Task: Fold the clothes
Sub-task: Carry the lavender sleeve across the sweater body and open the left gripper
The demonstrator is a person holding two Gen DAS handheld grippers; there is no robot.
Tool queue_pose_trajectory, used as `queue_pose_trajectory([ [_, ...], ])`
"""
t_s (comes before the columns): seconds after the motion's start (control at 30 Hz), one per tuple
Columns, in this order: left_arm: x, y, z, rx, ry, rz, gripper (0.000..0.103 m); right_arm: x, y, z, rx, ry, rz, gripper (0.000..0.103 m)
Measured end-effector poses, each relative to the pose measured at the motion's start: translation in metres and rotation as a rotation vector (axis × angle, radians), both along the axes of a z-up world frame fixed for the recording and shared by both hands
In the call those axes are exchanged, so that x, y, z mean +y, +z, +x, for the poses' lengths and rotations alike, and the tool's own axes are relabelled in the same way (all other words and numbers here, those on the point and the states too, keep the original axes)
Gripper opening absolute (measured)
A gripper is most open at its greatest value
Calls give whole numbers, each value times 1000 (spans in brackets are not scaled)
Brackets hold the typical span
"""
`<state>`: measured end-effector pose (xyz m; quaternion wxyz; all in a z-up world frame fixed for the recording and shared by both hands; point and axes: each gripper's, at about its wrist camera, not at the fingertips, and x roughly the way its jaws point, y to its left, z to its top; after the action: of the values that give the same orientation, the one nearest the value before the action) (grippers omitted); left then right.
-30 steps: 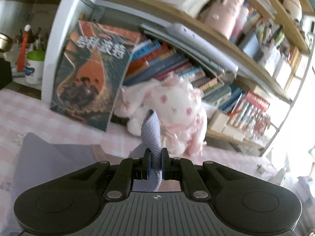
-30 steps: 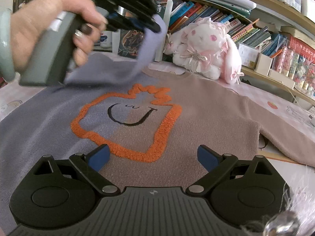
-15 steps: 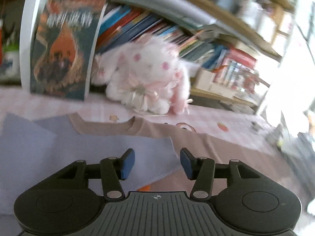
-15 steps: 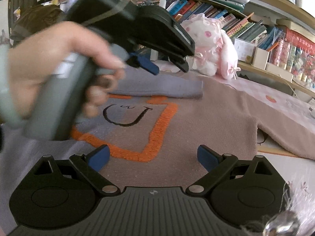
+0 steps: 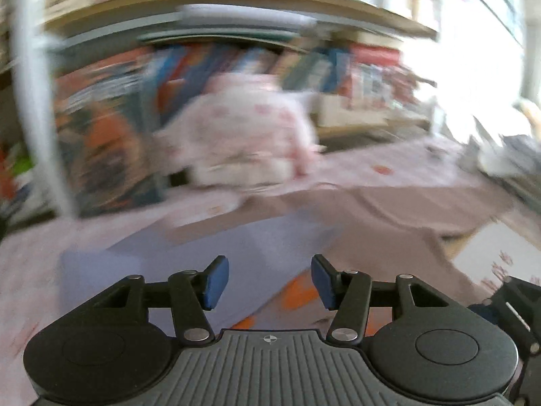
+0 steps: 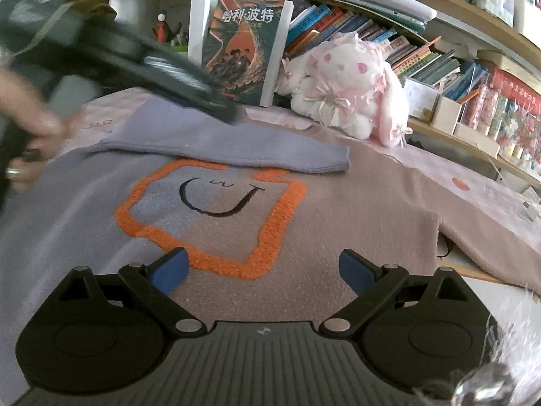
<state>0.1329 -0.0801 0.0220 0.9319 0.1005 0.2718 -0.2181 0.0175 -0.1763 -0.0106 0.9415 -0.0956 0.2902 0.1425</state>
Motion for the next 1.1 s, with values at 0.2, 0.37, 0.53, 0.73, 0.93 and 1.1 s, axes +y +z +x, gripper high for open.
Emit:
queue_pose_trajectory([
  [0.2,-75,-26,22,-18,-73,163,52,-4,0,2,11,-14,18,96],
  [0.37,-102,-44,38,-28,-69,273,21,-8,1,5,25,-12,45,96],
  [0.53,-83,-33,34,-109,25,182,3,-9,1,6,30,-16,59,96],
  [0.73,-63,-5,9,-32,-30,-57,5,-9,1,4,34,-12,58,96],
  [0.93,-67,-13,22,84,-8,18,16,-3,3,2,13,-10,20,96],
  [1.1,-4,18,-22,-46,31,-28,39,-14,2,6,28,-43,62,96],
])
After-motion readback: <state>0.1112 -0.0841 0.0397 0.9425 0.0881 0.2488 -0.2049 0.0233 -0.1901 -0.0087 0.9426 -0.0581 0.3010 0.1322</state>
